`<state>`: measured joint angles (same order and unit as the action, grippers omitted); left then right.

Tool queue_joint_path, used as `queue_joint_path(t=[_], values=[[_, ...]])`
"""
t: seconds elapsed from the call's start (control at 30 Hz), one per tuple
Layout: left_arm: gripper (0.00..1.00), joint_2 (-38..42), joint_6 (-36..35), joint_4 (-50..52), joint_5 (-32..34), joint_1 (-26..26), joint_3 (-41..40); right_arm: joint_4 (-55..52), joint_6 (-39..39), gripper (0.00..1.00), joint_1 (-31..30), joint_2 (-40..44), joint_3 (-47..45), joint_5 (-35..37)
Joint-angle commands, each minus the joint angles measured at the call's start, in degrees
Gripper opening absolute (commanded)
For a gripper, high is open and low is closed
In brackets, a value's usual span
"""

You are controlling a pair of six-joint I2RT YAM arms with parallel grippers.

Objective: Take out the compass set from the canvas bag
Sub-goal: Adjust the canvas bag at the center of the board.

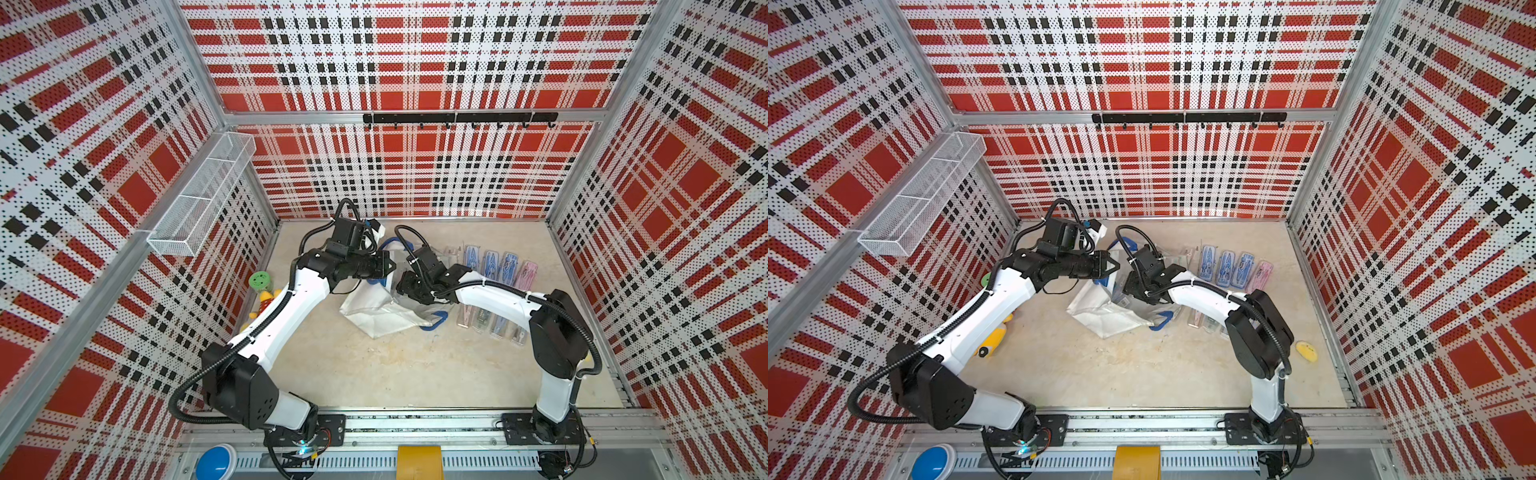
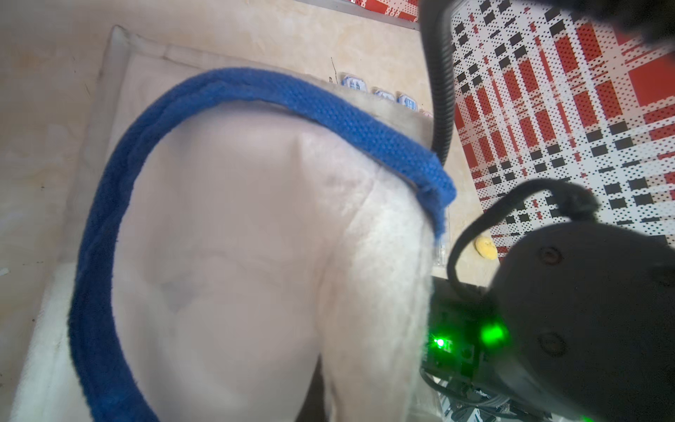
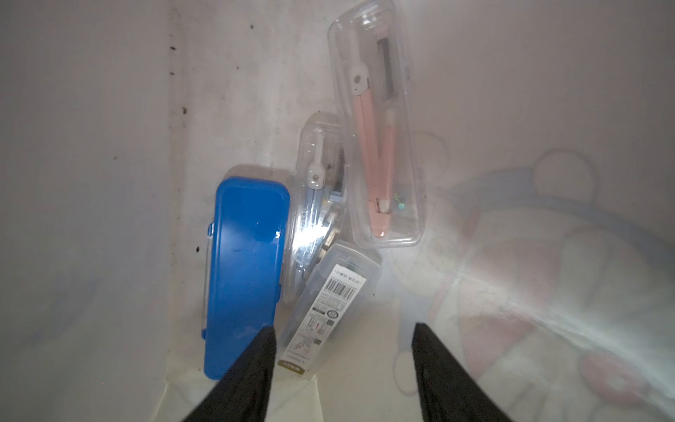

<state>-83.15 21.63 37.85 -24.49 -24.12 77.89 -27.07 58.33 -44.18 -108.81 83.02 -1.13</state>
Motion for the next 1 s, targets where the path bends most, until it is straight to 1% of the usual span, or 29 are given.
queue_joint_path(t=[0.0,0.1,0.2,0.33,0.5,0.53,0.57,0.63,0.67,0.77,0.97], values=[[0.0,3.6,0.5,-4.0,-2.9,-1.3,-0.1,-1.8,2.0,0.67,0.4,-4.2,2.2,1.0],[0.0,3.9,0.7,-4.3,-1.9,-1.3,-0.5,-1.6,1.6,0.69,0.4,-6.1,3.0,-0.2],[0.0,3.5,0.8,-4.0,0.1,-1.3,0.4,3.2,2.2,0.69,0.1,-5.1,-0.7,-2.2],[0.0,2.1,0.8,-3.4,3.0,-1.3,2.5,10.5,3.4,0.7,-0.6,-0.2,-8.3,-2.9],[0.0,0.8,1.4,-3.3,5.2,-1.5,3.9,19.1,4.1,0.72,-1.0,7.2,-17.2,-1.2],[0.0,0.7,1.4,-3.4,5.2,-1.4,4.0,20.8,4.5,0.72,-1.0,8.3,-18.7,-1.0],[0.0,0.7,1.4,-3.6,5.1,-1.6,4.1,20.9,5.1,0.7,-1.1,8.6,-19.2,-0.9],[0.0,0.7,1.4,-4.0,5.0,-2.0,4.3,20.3,5.7,0.62,-1.4,7.8,-18.7,-2.0],[0.0,0.7,1.4,-4.2,4.8,-2.2,4.4,20.3,5.9,0.6,-1.8,7.0,-18.0,-2.6],[0.0,0.7,1.0,-4.3,5.0,-3.1,4.6,19.7,6.7,0.56,-3.4,3.5,-14.3,-5.1],[0.0,0.6,0.1,-4.4,6.0,-4.1,5.2,20.5,8.9,0.53,-7.1,-4.0,-5.6,-9.6]])
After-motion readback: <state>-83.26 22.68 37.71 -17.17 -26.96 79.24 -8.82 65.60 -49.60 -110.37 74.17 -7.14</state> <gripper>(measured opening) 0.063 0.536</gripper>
